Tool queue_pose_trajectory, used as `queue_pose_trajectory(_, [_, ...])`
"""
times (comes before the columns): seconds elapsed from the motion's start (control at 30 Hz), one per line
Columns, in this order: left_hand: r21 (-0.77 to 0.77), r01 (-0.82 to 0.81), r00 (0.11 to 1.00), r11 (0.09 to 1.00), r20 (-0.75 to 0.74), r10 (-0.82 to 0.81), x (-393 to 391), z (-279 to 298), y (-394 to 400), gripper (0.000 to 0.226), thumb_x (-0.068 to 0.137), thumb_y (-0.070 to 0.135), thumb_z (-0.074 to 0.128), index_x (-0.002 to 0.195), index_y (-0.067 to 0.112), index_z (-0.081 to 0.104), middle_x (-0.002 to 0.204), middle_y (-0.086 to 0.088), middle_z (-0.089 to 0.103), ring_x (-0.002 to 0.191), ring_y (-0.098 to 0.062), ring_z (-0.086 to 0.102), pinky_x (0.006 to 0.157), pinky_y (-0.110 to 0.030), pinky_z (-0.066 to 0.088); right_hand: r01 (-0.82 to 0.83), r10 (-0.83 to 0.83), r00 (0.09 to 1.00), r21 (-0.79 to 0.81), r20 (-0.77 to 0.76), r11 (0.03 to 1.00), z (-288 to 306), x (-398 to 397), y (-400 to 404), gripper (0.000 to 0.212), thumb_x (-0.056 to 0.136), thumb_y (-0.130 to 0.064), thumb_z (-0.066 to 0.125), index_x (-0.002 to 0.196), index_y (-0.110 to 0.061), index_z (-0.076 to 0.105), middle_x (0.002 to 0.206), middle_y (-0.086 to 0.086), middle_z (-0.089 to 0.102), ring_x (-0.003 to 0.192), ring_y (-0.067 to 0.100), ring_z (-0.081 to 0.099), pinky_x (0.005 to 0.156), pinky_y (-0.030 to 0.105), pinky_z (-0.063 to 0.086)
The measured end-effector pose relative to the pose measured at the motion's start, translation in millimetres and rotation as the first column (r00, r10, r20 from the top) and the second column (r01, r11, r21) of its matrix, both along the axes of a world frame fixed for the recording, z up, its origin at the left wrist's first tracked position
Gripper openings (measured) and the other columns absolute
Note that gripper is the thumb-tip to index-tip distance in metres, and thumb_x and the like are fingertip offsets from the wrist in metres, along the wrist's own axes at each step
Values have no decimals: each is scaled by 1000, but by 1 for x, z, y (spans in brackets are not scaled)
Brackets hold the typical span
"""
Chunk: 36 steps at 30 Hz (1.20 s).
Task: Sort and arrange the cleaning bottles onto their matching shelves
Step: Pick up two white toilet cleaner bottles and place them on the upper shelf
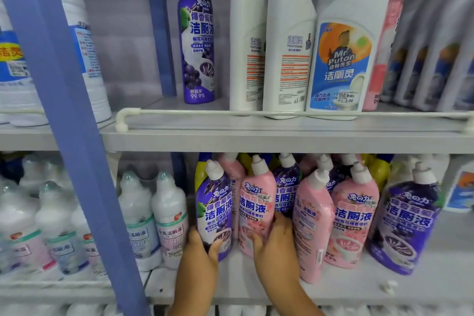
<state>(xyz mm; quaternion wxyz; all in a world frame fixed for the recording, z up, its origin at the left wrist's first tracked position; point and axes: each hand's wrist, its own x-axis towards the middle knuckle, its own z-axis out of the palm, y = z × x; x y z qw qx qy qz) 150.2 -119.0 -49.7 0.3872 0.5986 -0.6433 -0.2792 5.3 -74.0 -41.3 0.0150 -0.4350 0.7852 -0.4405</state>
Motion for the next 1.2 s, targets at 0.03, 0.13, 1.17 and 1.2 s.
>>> queue_pose_trajectory(0.03, [20,11,1000,1000,10,-12,-2,-5,-1,48,91,17,73,131,1,53,116,-22,70,102,-39,68,76,-34,47,-6,6,1000,8,-9,1000,0,0,1,69,84,-33,80,138,-6,46,127,12,54,117,32,56,97,42,49])
queue_pose_trajectory(0.13, [37,52,999,998,13,-53,-2,-16,-4,43,92,14,71,131,2,57,119,-20,71,107,-38,68,81,-33,47,-60,58,998,60,34,996,0,1,7,71,91,-27,71,149,-7,35,138,12,47,131,31,48,107,38,41])
queue_pose_trajectory(1.17, [-409,69,880,910,-406,-249,2,390,-19,40,87,48,74,117,27,58,120,-1,69,104,-20,68,98,-45,55,-250,321,946,-536,42,807,370,-162,106,50,79,-58,76,118,-29,64,113,-7,72,101,14,72,92,43,60])
queue_pose_trajectory(1.2, [-374,50,890,926,-405,-211,-2,397,-33,44,87,48,75,119,24,56,124,-2,67,107,-22,65,99,-42,53,-222,282,958,-491,50,842,376,-176,93,57,75,-63,74,119,-28,64,112,-7,72,99,15,72,92,44,59])
